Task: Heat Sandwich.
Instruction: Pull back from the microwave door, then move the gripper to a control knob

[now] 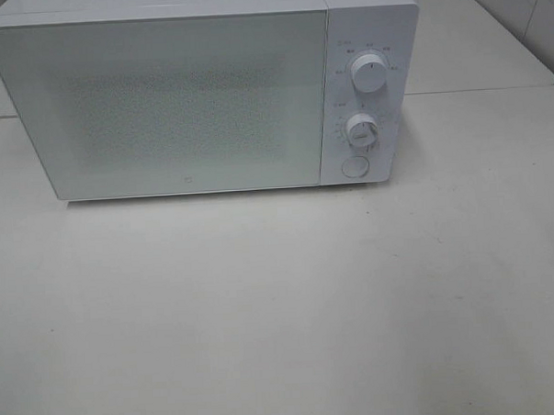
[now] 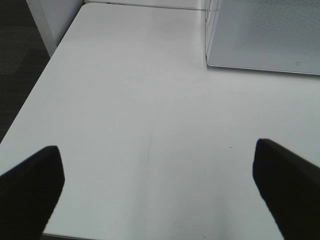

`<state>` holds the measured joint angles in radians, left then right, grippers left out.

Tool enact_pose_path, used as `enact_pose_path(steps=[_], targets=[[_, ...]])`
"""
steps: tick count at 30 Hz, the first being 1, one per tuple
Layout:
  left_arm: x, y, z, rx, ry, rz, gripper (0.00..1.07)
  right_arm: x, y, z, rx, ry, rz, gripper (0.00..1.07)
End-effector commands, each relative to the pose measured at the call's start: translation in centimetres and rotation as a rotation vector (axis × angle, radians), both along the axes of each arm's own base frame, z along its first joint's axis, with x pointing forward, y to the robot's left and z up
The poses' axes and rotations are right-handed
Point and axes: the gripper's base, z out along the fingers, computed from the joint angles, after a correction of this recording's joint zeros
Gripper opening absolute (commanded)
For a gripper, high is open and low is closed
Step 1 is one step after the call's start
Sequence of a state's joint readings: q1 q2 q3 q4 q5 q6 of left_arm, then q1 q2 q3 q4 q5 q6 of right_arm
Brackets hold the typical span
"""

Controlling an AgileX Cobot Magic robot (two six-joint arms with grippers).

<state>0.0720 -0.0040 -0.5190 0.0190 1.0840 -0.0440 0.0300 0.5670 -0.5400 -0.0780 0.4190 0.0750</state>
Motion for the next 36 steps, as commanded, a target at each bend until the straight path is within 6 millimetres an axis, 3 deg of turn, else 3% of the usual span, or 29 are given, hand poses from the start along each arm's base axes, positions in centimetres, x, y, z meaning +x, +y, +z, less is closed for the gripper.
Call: enact_pose_path(steps=[1, 15, 25, 36], targets=[[-0.2, -0.1, 0.0, 0.001, -0.029, 0.001, 0.98, 1.4, 0.0, -0.1, 0.003, -0.023, -0.003, 0.76], [-0.2, -0.1, 0.0, 0.001, -0.029, 0.001, 0.98, 6.6, 0.3, -2.0, 0.020, -0.007, 0.009, 0.76], [-0.2, -0.1, 0.0, 0.001, -0.029, 0.001, 0.98, 10.2, 0.6, -5.2, 0.035, -0.025, 0.027, 0.76], [-0.2, -0.1, 0.0, 0.001, -0.029, 0.001, 0.98, 9.8, 2.0, -9.0, 0.041, -0.227, 0.075, 0.76]])
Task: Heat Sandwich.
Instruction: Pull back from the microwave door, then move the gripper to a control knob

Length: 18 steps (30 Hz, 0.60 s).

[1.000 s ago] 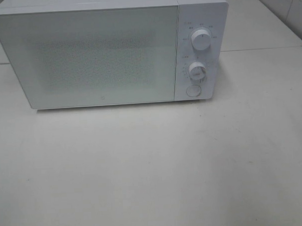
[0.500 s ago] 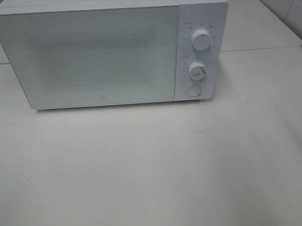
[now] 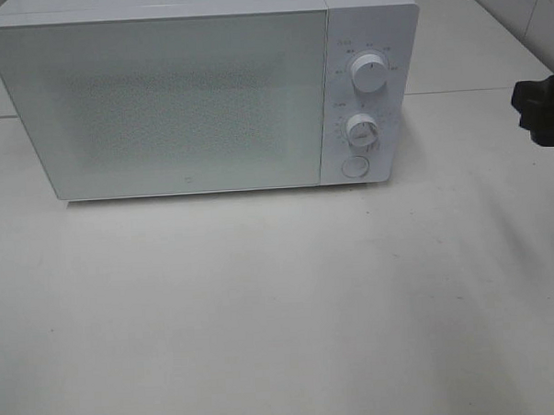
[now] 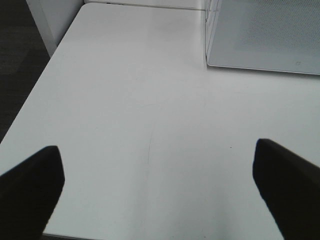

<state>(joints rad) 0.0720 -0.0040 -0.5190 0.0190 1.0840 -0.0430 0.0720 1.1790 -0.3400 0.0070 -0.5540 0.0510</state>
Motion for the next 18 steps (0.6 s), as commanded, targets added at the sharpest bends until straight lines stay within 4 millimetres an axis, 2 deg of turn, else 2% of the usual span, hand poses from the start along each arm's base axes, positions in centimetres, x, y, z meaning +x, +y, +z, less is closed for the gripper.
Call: enact_pose_path(steps=[1, 8, 18], targets=[[-0.2, -0.1, 0.0, 0.000, -0.029, 0.001, 0.98, -0.2, 0.8, -0.7, -0.042, -0.080, 0.019, 0.76], [-0.2, -0.1, 0.0, 0.000, -0.029, 0.001, 0.98, -0.3, 3.5, -3.3, -0.095, -0.065, 0.032, 0.76], [-0.2, -0.1, 0.0, 0.000, -0.029, 0.001, 0.98, -0.3, 6.5, -5.2, -0.105, -0.072, 0.008, 0.76]])
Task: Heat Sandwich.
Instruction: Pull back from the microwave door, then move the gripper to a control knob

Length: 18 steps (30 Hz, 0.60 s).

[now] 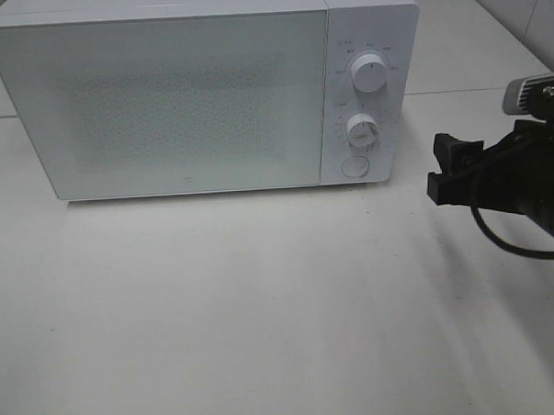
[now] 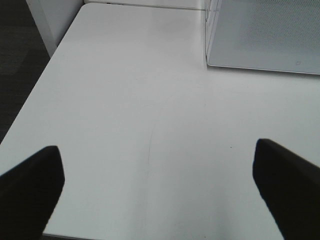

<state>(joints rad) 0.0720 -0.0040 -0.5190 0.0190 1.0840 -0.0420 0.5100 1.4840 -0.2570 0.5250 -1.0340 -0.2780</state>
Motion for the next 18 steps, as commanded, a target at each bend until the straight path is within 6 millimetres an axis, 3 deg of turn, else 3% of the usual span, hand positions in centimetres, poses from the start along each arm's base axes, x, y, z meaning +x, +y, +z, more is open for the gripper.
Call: enact_pose_path(steps=[1, 7, 18], targets=[[-0.2, -0.1, 0.0, -0.001, -0.029, 0.001, 0.98, 0.1, 0.8, -0.3, 0.008, -0.018, -0.042, 0.76], [-0.2, -0.1, 0.0, -0.001, -0.029, 0.001, 0.98, 0.5, 2.8, -1.0, 0.018, -0.015, -0.055, 0.76], [-0.2, -0.1, 0.0, -0.001, -0.029, 0.001, 0.98, 2.5, 4.6, -1.2, 0.046, -0.011, -0.077, 0.77]])
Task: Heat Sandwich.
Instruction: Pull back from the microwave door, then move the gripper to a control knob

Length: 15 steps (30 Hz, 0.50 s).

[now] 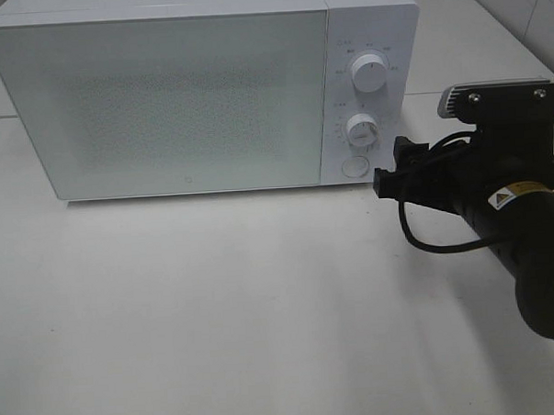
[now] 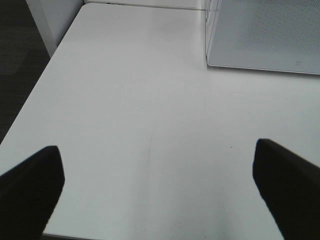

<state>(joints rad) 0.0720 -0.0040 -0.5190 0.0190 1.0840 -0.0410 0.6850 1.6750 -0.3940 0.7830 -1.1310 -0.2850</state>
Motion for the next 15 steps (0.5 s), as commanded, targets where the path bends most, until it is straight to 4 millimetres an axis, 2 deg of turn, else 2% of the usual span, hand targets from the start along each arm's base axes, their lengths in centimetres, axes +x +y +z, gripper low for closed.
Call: enact_pose_path(steps=[1, 8, 15], targets=[[-0.2, -0.1, 0.0, -0.002, -0.029, 0.002, 0.98, 1.0, 0.9, 0.0, 0.002, -0.010, 0.005, 0.76], [-0.2, -0.1, 0.0, -0.002, -0.029, 0.002, 0.98, 2.3, 1.8, -1.3, -0.011, -0.022, -0.009, 0.76], [-0.2, -0.1, 0.0, -0.002, -0.029, 0.002, 0.98, 3.7, 2.9, -1.7, -0.006, -0.055, -0.018, 0.76]])
